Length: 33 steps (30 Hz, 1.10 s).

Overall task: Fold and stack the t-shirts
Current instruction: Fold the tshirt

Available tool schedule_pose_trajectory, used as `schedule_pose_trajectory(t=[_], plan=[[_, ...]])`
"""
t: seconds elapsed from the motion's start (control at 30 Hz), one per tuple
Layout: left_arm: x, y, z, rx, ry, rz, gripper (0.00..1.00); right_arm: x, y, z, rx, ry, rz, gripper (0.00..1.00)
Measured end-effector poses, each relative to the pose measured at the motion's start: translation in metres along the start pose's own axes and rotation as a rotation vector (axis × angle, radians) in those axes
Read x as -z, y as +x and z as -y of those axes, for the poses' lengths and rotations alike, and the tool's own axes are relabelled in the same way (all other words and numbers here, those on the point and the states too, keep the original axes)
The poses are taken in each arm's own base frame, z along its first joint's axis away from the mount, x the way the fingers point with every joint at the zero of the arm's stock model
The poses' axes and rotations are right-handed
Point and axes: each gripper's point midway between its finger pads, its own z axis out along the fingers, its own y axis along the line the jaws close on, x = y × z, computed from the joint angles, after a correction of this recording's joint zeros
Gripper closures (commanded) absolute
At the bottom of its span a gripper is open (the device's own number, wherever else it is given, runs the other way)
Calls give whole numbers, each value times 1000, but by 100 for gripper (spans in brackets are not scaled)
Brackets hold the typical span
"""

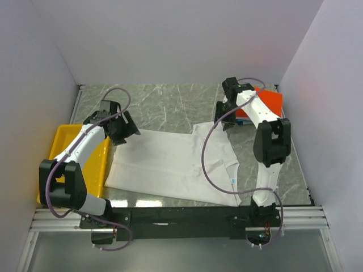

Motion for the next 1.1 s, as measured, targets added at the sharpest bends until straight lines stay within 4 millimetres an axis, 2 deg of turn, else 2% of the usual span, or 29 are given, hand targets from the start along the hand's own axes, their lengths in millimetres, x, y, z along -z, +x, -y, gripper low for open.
schedule_pose_trajectory(t=[0.1,0.2,0.33,0.6,1.1], plan=[[-4,-19,13,-28,19,26,19,-21,-37,-4,-4,15,40,47],[-11,-28,17,-47,16,27,20,-42,-70,-3,-9,42,86,48],[-14,-36,20,-65,10,40,20,-63,-97,5,-17,86,136,49],[-16,-41,22,-65,8,49,20,-72,-111,26,-54,121,166,51],[-28,-37,16,-61,-17,20,20,-90,-102,20,-62,47,134,57]])
